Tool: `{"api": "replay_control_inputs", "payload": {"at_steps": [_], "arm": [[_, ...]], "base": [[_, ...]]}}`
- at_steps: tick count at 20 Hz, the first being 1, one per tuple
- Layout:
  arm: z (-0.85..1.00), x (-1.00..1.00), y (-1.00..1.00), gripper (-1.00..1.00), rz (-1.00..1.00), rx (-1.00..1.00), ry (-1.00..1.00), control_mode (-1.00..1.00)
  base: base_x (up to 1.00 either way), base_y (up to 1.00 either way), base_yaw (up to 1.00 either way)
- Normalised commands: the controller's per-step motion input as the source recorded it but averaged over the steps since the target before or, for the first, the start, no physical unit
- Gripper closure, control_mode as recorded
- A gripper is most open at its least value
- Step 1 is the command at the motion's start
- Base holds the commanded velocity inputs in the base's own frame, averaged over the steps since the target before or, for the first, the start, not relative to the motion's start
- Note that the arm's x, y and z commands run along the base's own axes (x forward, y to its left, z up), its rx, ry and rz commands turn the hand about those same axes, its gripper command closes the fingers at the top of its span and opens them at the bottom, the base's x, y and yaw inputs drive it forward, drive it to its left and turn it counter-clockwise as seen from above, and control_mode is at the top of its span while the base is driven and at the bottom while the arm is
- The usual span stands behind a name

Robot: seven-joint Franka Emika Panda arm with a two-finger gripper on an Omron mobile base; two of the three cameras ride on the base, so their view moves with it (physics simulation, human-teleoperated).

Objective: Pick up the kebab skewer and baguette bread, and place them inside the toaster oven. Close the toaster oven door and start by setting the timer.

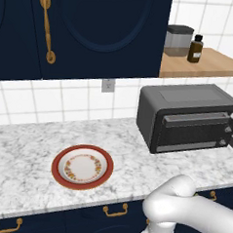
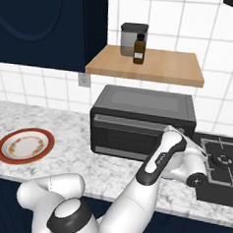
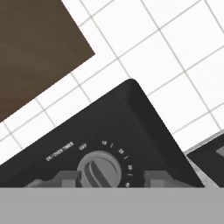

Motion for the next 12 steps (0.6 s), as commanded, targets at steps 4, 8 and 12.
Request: {"api": "replay_control_inputs", "payload": {"at_steps": [4,8,12], "arm": [[0.00,0.00,0.00,1.00,0.00,0.00,0.00,-1.00],[0.00,0.00,0.00,1.00,0.00,0.00,0.00,-1.00],[0.00,-0.01,0.00,1.00,0.00,0.01,0.00,-1.00]], "base": [[0.00,0.00,0.00],[0.00,0.00,0.00],[0.00,0.00,0.00]]}}
